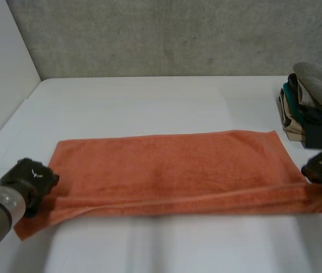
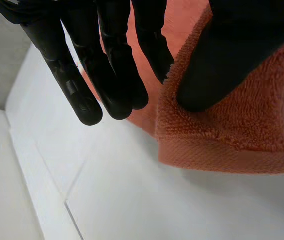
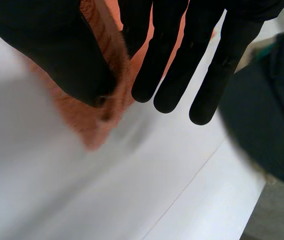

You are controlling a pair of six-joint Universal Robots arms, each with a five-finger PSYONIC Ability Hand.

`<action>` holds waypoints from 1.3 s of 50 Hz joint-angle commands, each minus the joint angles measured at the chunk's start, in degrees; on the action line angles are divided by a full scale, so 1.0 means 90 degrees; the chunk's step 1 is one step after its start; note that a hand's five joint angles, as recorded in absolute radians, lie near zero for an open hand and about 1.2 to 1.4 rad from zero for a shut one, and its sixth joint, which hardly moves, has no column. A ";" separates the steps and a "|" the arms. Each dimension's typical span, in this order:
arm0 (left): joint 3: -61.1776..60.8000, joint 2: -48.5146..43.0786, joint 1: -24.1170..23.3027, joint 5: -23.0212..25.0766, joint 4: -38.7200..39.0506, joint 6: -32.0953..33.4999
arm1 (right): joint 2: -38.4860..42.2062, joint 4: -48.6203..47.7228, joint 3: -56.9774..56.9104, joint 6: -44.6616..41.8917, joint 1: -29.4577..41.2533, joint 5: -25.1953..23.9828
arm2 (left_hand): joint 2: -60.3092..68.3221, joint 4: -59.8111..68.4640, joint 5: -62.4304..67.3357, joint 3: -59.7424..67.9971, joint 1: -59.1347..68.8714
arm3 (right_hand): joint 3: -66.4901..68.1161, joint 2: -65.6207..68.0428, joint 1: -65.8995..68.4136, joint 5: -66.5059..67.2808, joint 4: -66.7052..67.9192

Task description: Fold the laundry.

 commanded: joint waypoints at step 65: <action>0.4259 -0.3269 -0.0596 -0.1004 0.2356 -0.2634 | 0.2778 -0.2658 -0.3758 0.2856 0.1321 0.0459 | 0.1256 0.1245 0.1606 0.1284 0.1568 | 0.1293 0.1378 0.1598 0.1584 0.1249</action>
